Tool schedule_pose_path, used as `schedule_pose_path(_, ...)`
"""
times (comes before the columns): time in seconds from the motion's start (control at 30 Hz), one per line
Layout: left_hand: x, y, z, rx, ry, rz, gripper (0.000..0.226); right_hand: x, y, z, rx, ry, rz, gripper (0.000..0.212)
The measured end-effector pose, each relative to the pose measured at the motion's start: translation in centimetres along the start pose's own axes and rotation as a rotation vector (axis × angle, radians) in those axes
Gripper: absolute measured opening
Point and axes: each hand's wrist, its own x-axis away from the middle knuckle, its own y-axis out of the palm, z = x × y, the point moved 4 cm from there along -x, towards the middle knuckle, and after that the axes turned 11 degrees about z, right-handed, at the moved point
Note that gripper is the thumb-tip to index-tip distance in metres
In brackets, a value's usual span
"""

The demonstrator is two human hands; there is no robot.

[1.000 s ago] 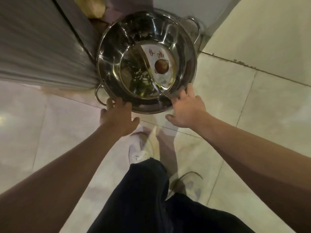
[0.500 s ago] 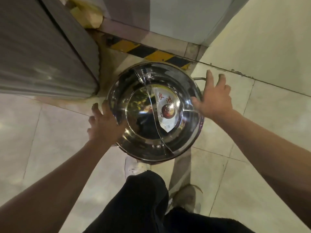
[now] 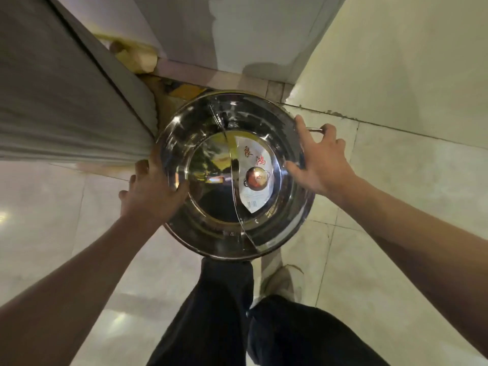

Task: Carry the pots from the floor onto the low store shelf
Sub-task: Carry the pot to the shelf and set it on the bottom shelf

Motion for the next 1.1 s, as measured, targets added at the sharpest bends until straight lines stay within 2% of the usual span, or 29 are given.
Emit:
schedule_pose_path(0.2,4.5,-13.5,6.8,-0.019,0.092,0.065,0.078,6.3,-13.1,-0.1,-0.06,0.11,0.05,0.087)
schedule_pose_path(0.37,8.8,-26.0,12.9,-0.03,0.164,0.106,0.077,11.2,-26.7,-0.6,-0.13,0.198,0.106,0.086)
schedule_pose_path(0.6,17.7,-41.7,21.0,-0.066,0.253,0.151,0.078,20.2,-45.3,-1.3,-0.084,0.296,0.168,0.082)
schedule_pose_path(0.77,22.7,-51.4,27.9,-0.056,0.31,0.203,0.067,26.0,-56.0,-0.6,-0.084,0.364,0.253,0.086)
schedule_pose_path(0.87,25.2,-55.0,32.8,0.276,0.451,0.14,0.05,28.6,-61.2,0.4,-0.114,0.404,0.35,0.083)
schedule_pose_path(0.9,25.6,-56.1,34.5,0.323,0.509,0.13,0.045,29.4,-62.7,0.9,-0.134,0.417,0.386,0.08)
schedule_pose_path(1.0,26.5,-59.5,38.7,0.097,0.655,0.244,0.05,31.7,-66.3,2.7,-0.176,0.495,0.458,0.075)
schedule_pose_path(1.1,27.3,-61.5,43.6,-0.037,0.758,0.261,0.058,34.4,-68.6,4.9,-0.211,0.596,0.511,0.074)
